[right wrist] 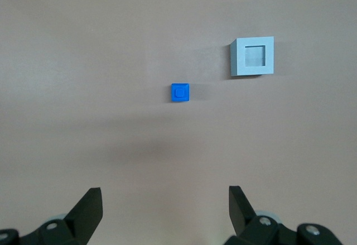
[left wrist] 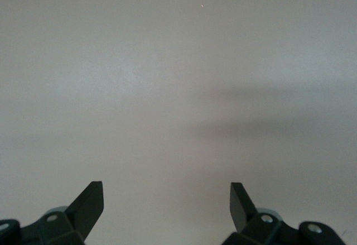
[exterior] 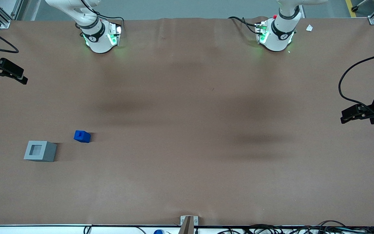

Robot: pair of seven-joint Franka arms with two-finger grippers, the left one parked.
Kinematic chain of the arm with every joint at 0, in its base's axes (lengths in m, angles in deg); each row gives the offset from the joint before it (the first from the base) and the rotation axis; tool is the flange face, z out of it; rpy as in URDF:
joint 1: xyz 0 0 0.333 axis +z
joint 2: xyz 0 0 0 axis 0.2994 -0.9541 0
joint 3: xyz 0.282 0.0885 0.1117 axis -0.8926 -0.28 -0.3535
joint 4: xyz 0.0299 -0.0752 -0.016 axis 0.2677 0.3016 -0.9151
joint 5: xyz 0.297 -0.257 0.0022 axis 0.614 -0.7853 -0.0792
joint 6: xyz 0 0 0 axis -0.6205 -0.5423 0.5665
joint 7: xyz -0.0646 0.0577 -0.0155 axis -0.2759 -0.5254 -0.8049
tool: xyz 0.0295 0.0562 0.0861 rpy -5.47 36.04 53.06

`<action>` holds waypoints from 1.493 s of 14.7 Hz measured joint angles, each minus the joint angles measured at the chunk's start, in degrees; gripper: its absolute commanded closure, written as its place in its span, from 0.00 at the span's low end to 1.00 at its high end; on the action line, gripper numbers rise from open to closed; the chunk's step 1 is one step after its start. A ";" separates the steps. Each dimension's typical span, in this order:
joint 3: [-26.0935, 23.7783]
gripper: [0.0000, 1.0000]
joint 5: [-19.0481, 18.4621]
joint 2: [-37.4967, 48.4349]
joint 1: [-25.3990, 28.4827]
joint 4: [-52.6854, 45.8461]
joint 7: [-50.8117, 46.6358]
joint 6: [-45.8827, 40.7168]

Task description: Insert blue part into gray base with right arm

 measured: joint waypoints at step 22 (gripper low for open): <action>0.01 0.00 -0.01 -8.17 -0.02 17.36 -0.11 20.72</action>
